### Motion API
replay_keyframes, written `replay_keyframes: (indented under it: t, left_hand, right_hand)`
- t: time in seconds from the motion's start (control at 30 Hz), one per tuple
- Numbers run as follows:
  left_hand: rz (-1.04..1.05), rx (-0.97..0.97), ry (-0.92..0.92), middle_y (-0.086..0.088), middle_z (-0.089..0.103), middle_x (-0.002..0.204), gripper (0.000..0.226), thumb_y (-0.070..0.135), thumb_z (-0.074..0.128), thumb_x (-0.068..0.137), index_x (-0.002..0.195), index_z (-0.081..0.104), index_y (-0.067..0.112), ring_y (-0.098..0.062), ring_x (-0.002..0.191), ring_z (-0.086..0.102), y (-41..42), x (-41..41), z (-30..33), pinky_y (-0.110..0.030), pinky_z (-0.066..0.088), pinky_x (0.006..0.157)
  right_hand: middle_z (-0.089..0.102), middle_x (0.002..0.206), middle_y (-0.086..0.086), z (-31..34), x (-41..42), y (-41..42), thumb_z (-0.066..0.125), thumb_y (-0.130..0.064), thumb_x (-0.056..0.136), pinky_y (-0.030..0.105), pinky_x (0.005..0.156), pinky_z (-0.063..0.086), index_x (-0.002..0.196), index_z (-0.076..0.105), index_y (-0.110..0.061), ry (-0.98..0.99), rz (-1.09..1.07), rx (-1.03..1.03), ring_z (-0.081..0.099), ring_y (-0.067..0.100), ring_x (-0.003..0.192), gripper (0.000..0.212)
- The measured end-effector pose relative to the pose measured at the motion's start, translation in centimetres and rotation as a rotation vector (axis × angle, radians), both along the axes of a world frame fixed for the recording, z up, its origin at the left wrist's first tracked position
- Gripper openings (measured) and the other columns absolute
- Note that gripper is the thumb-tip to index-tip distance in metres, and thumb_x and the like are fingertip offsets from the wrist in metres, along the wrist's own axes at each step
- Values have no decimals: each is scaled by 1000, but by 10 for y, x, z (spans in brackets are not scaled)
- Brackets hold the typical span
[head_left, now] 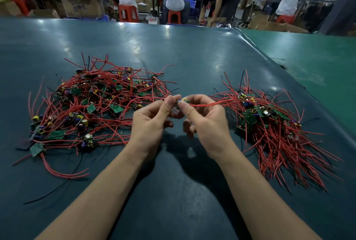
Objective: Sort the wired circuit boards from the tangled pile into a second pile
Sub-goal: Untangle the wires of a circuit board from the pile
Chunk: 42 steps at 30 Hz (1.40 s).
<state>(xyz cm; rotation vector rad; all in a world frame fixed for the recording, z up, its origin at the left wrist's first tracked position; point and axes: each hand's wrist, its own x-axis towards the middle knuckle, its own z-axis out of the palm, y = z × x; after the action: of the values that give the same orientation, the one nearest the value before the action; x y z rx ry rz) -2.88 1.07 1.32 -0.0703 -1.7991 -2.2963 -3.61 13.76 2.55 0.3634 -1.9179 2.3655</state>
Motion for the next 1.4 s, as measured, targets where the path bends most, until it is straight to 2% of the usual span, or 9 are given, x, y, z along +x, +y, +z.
replay_keyframes:
  t: [0.13,0.33,0.47,0.8,1.03,1.17,1.27,1.33,1.4]
  left_hand:
    - [68,209,-42,-2,73,84,26,34,71,75,85,79,12,-10,64,60,-4,-2,2,-20,47,58]
    - [225,361,-58,1,65,79,20,27,63,90,81,72,12,-6,54,41,-16,-11,7,-20,35,51]
    - [344,388,-45,2,68,81,18,21,61,95,82,69,10,-3,54,42,-24,-13,8,-17,38,50]
    - [534,427,-88,0,69,72,27,21,60,97,75,66,6,-4,45,38,-32,-18,5,-18,29,39]
    - [590,395,-72,0,72,75,31,24,56,100,76,68,7,-5,44,39,-33,-18,1,-19,28,37]
    - [681,470,-120,0,72,79,32,26,53,101,78,67,10,-4,43,40,-43,-19,3,-19,29,37]
    - [649,284,-44,2,69,67,35,29,54,100,75,70,13,-5,42,39,-40,-14,3,-20,27,37]
    - [640,-16,55,3,59,54,36,31,55,99,72,74,19,-7,41,38,-32,-11,0,-19,28,41]
    - [653,-357,134,8,54,53,33,32,55,99,75,75,20,-9,47,43,-28,-9,-4,-21,31,49]
  right_hand:
    - [66,63,3,-2,0,-5,72,-12,87,17,38,36,83,62,-18,9,8,66,48,10,39,12]
    - [63,64,3,-1,0,-7,73,-11,87,18,39,36,84,61,-18,34,-44,94,47,10,42,15]
    - [64,66,-2,-1,5,-8,74,-11,86,13,43,39,82,61,-20,93,-41,158,53,1,47,17]
    - [66,72,-5,-2,11,-7,75,-10,84,12,56,47,86,63,-16,228,-80,217,63,1,63,14]
    - [68,75,-9,-3,10,-7,75,-24,82,26,58,46,83,62,-28,354,-275,249,58,8,55,14]
    - [68,74,1,3,8,0,70,-22,85,28,53,43,87,58,-27,342,-366,87,57,11,53,13]
    - [63,63,2,12,-1,13,64,-26,93,20,37,35,96,51,-15,200,-519,-282,48,12,39,17]
    - [60,57,2,14,-7,18,61,-34,96,19,35,32,102,47,-4,45,-613,-476,45,12,35,34]
    - [58,53,0,13,-9,20,57,-43,96,17,35,31,89,46,-9,-99,-644,-569,44,11,34,36]
